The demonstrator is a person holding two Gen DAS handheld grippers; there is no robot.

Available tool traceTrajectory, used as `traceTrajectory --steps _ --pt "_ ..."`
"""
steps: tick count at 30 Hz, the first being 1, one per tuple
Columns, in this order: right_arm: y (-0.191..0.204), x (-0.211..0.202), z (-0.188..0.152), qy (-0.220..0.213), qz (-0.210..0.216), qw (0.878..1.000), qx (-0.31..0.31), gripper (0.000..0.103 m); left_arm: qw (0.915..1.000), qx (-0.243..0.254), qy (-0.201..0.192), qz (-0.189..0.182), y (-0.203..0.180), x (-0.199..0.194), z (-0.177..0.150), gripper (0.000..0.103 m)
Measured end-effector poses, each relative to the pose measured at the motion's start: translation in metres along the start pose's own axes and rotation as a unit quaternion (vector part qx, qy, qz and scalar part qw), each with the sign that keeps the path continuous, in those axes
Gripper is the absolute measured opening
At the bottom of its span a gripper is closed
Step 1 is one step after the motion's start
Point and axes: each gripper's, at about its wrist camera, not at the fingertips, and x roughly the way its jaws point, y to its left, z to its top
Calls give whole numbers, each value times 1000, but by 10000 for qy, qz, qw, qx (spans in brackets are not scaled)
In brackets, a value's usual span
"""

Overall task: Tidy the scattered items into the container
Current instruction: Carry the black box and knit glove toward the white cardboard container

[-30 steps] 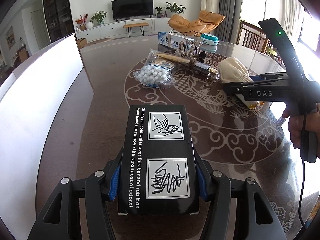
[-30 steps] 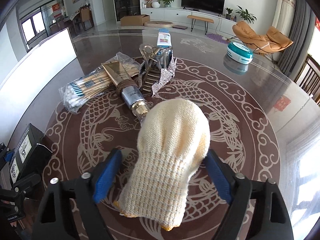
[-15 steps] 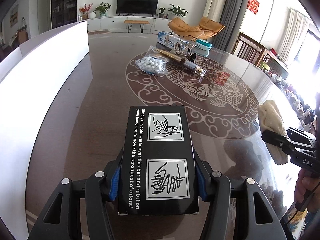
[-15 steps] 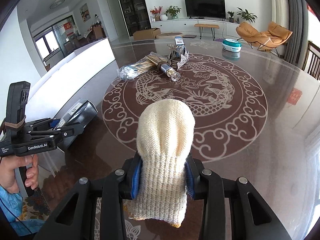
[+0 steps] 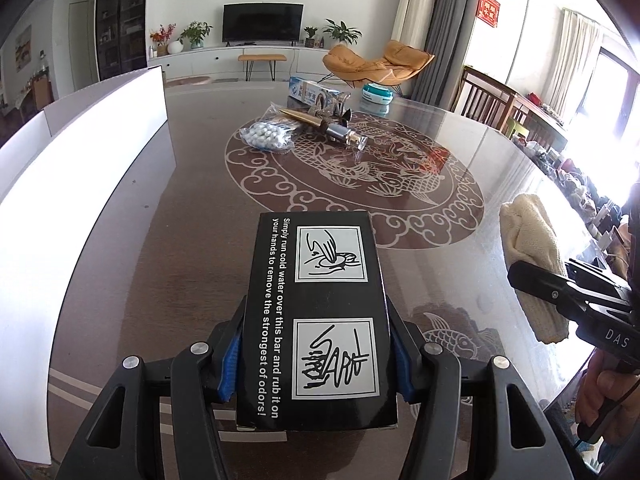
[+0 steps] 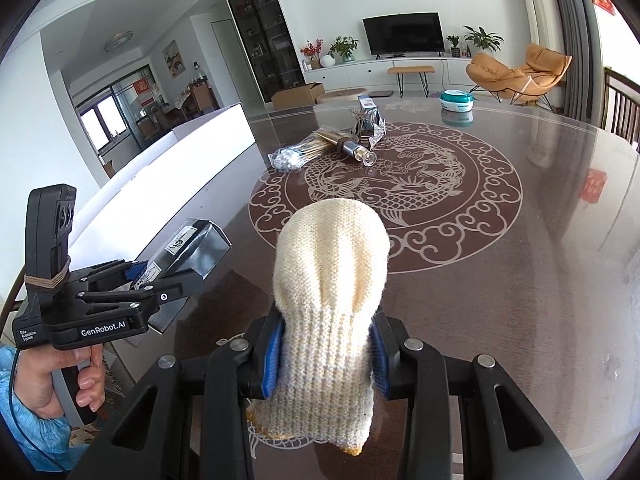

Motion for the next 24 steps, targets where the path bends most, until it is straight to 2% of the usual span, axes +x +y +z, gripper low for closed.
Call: traceTrajectory --steps 24 --pt "-9 -15 -15 -123 -33 9998 172 37 10000 -70 -27 -44 -7 -5 -2 58"
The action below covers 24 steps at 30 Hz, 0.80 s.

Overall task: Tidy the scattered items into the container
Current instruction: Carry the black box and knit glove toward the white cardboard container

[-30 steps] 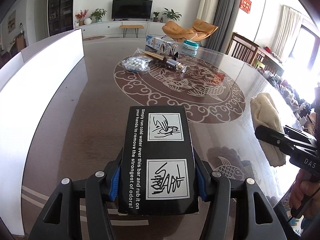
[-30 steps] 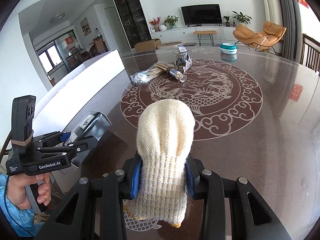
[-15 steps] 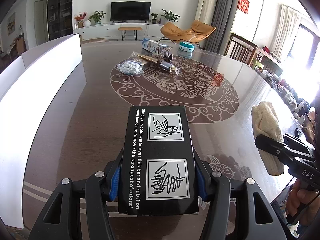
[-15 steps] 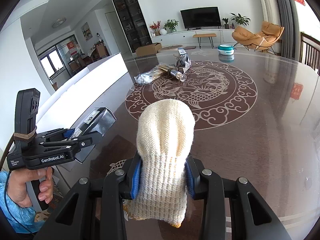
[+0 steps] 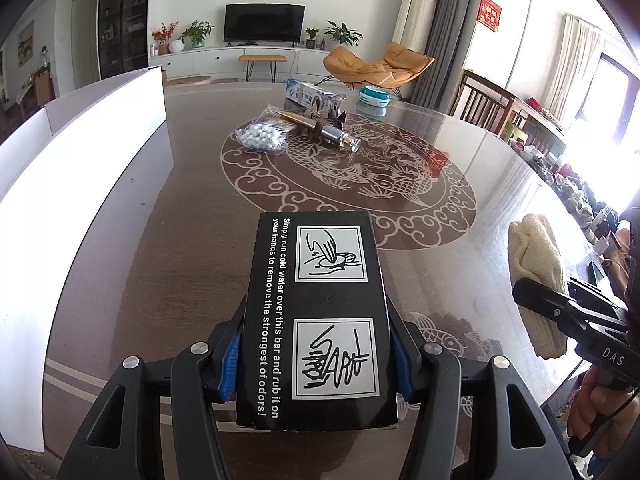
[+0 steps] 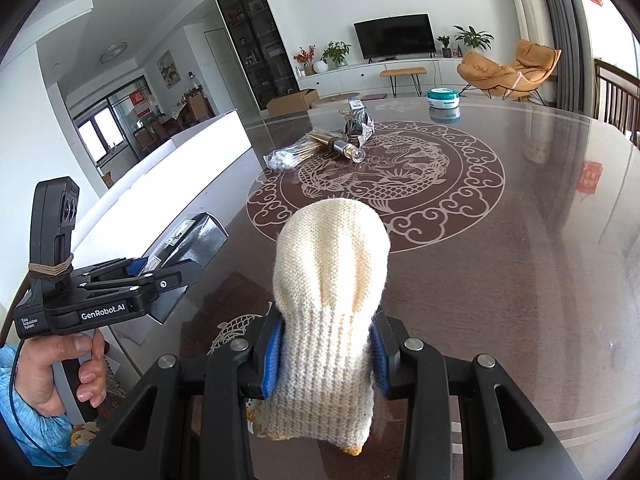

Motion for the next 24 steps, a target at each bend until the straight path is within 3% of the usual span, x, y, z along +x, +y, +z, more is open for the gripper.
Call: traceTrajectory --steps 16,24 --pt "-8 -4 -7 -49 15 9999 115 37 10000 -39 -88 21 1 -5 8 58" --pt "-4 -7 -1 -60 0 10000 38 37 9994 -116 -333 37 9 -20 25 58"
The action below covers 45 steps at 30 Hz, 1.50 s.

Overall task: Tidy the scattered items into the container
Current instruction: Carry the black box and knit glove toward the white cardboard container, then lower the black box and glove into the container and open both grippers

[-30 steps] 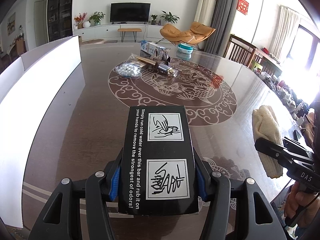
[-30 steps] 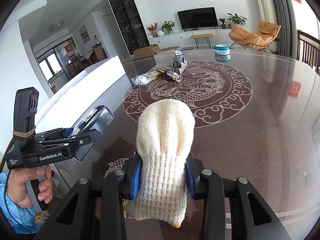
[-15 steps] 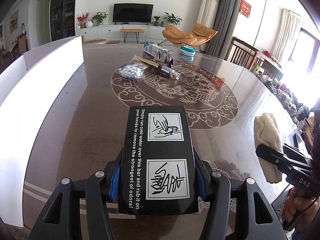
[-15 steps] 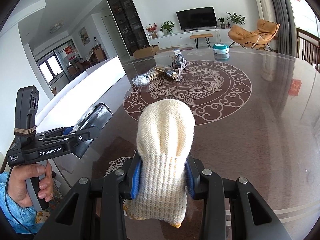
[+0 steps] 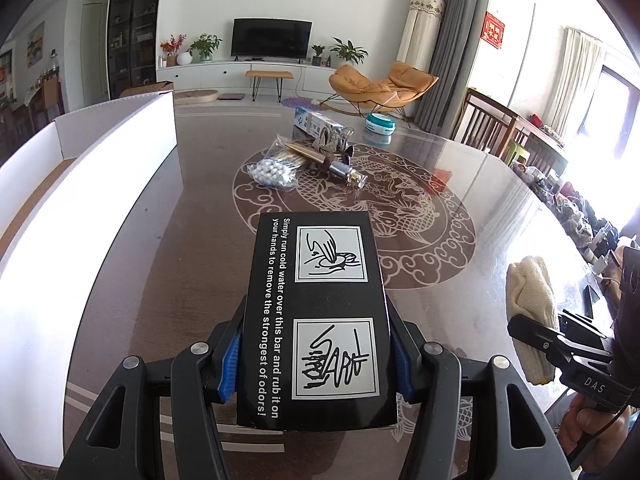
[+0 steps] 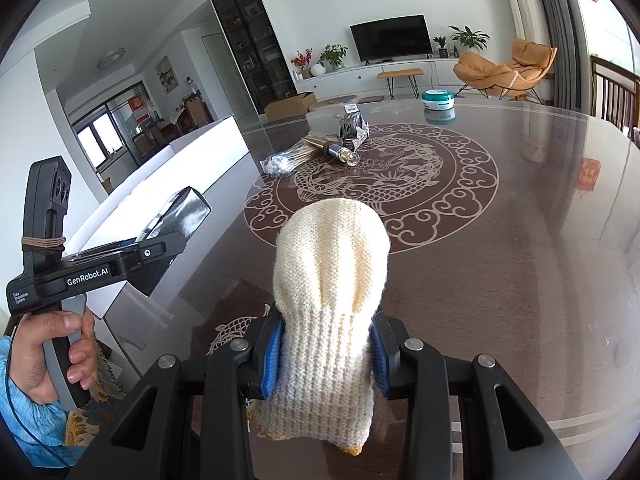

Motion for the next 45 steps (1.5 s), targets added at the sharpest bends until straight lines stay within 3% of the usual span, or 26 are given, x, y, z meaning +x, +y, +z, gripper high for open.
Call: traceTrajectory --steps 9,16,24,28,34,39,45 --pt "10 -2 9 -73 10 9999 -108 37 9999 -99 -131 -38 11 -13 8 58" --pt "26 10 16 112 59 9995 -302 37 9990 -335 -305 -4 31 -29 13 58" --pt "66 24 35 175 205 9959 -864 37 9966 -572 -597 -33 77 -72 20 58" --pt "103 39 55 180 476 9929 -1079 37 9944 -705 -744 248 125 -100 30 58" --pt "190 63 101 76 1098 9804 -1636 37 9871 -918 -760 1066 215 -127 48 58" --pt "274 99 146 99 1722 9671 -1872 37 9815 -1270 -398 1373 283 -122 60 58" --pt "347 176 176 468 1785 9616 -2032 37 9740 -1595 175 1599 337 -89 67 58"
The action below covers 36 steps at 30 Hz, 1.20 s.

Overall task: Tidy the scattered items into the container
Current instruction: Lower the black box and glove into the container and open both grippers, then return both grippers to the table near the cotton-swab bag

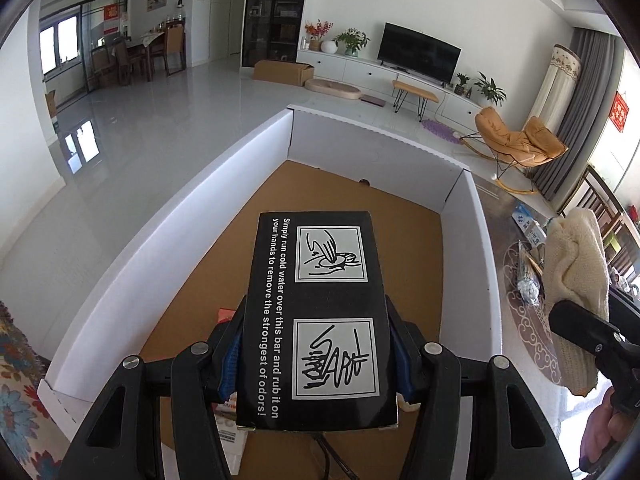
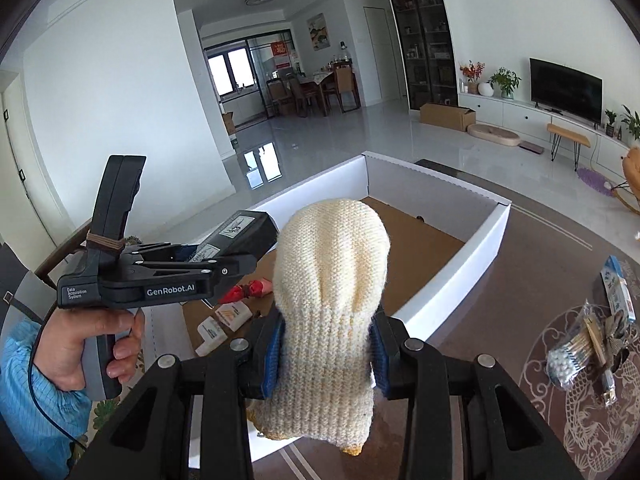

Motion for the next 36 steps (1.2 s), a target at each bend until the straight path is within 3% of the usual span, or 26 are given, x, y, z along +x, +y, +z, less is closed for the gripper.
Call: traceTrajectory --steps 7,8,10,11,12,14,17,19,22,25,28,30,33,36 --pt "-3 86 28 561 -294 9979 -131 39 9983 -129 521 223 8 43 9 58" --pt "-2 94 30 632 -349 9972 -191 43 9976 -162 608 286 6 49 10 59" --pt "-3 105 31 663 -530 9960 -259 63 9963 -240 714 405 5 57 12 59" --pt "-5 105 31 606 -567 9963 -214 86 9960 -258 716 477 3 59 14 62" --pt "-9 103 31 517 -568 9970 -129 97 9955 -275 707 559 2 59 14 68" --pt "-19 93 29 354 -478 9981 123 97 9952 -301 613 704 1 55 13 73" --pt "-39 59 19 -79 -415 9985 357 97 9966 -265 224 748 -4 35 7 73" --pt "-53 30 -1 -347 -521 9973 392 98 9968 -136 -168 765 -15 15 4 73" --pt "-81 -15 -50 -576 -1045 9919 432 102 9962 41 -639 595 -41 -16 -2 74" --pt "-126 -55 -112 -381 -1685 9823 726 102 9937 450 -1003 214 -84 -47 -11 84" --pt "-179 -99 -173 -49 -2348 9634 1289 102 9877 918 -1246 -204 -136 -71 -29 96" --pt "-210 -130 -206 214 -2743 9484 1578 102 9848 1182 -1158 -537 -172 -74 -44 103" --pt "-237 -163 -242 452 -3102 9325 1792 102 9820 1420 -725 -1013 -223 -50 -74 103" --pt "-248 -181 -266 584 -3265 9266 1773 102 9798 1746 -216 -954 -270 2 -112 103"
